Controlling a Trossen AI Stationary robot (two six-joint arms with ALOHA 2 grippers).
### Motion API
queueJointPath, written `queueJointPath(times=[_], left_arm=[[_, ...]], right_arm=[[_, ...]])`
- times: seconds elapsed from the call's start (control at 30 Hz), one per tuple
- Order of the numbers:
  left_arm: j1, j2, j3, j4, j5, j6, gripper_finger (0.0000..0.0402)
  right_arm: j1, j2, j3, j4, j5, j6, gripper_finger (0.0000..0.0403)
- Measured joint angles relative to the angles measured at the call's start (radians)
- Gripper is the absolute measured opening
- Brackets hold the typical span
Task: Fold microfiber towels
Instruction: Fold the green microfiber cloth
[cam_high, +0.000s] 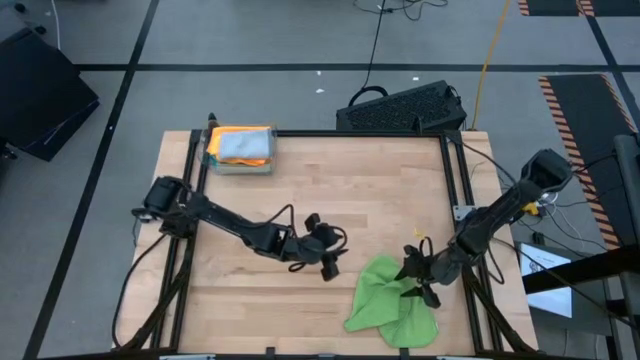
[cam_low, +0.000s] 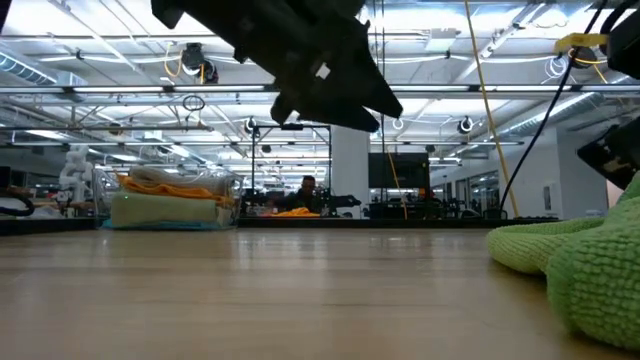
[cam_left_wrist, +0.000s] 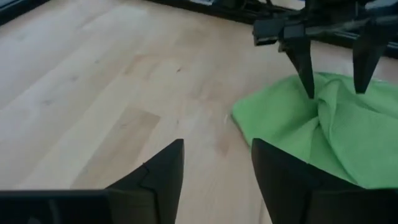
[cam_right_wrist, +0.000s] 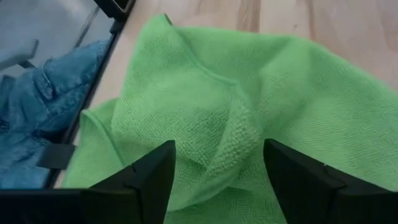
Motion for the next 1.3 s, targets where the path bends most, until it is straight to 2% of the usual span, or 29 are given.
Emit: queueJointPath(times=[0.07,0.13,0.27,0.33,0.37,0.57,0.7,0.83,0.97,1.07,1.2,1.3], left_arm=[[-0.006,0.021,0.0,0.053,-0.011,0.0,0.0191],[-0.008,0.044,0.0,0.107,-0.015,0.0,0.0191],[-0.008,0.091,0.0,0.242,-0.013,0.006,0.0191],[-0.007,0.116,0.0,0.314,-0.013,0.023,0.0191],[-0.007,0.126,0.0,0.346,-0.013,0.03,0.0191],[-0.001,0.181,0.003,0.468,-0.007,0.038,0.0191],[0.011,0.22,0.04,0.492,0.053,0.047,0.0197],[0.012,0.228,0.095,0.492,0.078,0.121,0.0215],[0.021,0.225,0.15,0.478,0.112,0.164,0.0239],[0.042,0.224,0.185,0.422,0.152,0.167,0.0249],[0.072,0.195,0.203,0.197,0.162,0.178,0.0245],[0.095,0.143,0.202,0.054,0.164,0.206,0.0227]], right_arm=[[0.0,0.034,0.0,0.054,0.012,-0.033,0.023],[0.0,0.062,0.0,0.112,0.056,-0.071,0.0204],[-0.004,0.091,0.0,0.157,0.149,-0.138,0.0095],[-0.016,0.091,0.0,0.153,0.158,-0.161,0.0033],[-0.02,0.089,0.0,0.155,0.156,-0.172,0.0017],[-0.043,0.006,0.049,0.023,0.135,-0.204,0.0008],[-0.083,-0.058,0.121,-0.11,0.135,-0.27,0.0004],[-0.154,-0.089,0.184,-0.205,0.237,-0.378,0.0002],[-0.218,-0.104,0.239,-0.213,0.322,-0.527,0.0002],[-0.253,-0.117,0.28,-0.234,0.357,-0.634,0.0002],[-0.282,-0.163,0.333,-0.251,0.442,-0.758,0.0001],[-0.297,-0.214,0.355,-0.263,0.474,-0.858,0.0001]])
